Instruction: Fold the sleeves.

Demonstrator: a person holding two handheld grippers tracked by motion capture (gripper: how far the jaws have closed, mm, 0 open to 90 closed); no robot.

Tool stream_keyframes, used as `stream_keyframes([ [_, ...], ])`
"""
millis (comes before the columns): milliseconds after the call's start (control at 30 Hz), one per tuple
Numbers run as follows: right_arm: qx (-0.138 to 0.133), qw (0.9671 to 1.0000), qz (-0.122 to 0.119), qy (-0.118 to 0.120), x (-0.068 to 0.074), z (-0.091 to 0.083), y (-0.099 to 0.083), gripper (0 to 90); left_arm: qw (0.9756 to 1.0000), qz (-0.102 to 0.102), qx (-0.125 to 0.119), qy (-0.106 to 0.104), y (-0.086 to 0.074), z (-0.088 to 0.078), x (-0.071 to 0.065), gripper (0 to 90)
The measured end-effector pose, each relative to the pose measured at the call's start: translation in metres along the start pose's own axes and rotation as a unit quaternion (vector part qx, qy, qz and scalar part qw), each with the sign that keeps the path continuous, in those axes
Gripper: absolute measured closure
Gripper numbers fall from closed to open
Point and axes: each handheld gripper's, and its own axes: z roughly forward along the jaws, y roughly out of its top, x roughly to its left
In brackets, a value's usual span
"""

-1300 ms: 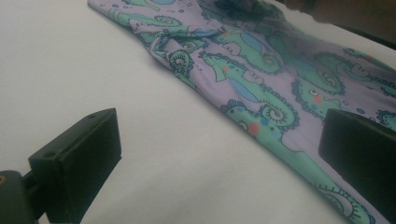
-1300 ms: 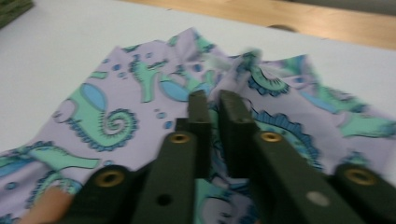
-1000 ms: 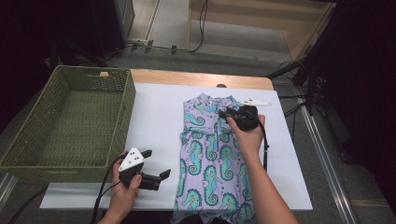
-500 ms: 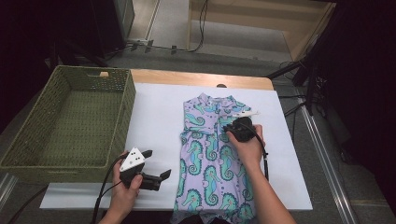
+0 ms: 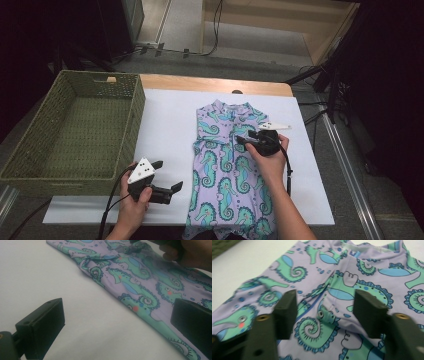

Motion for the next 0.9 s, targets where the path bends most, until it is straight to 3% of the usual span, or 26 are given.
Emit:
stream_keyframes([
  [200, -0.022, 0.9995, -0.023, 0.008, -0.002, -0.025, -0.01, 0.7, 1.0, 0.004, 0.001, 0.002, 0.0, 0.001, -0.001, 0.0],
  [267, -0.033, 0.9991, -0.021, 0.016, -0.006, -0.033, -0.015, 0.0, 1.0, 0.006, 0.002, 0.003, 0.0, 0.0, -0.001, 0.0],
  [633, -0.067, 0.9976, -0.018, 0.0, -0.016, -0.072, -0.039, 0.0, 1.0, 0.008, 0.001, 0.003, 0.0, 0.001, -0.001, 0.0],
  [900, -0.073, 0.9972, -0.015, -0.009, -0.02, -0.095, -0.054, 0.0, 1.0, 0.009, 0.002, 0.004, 0.0, 0.001, -0.001, 0.0],
])
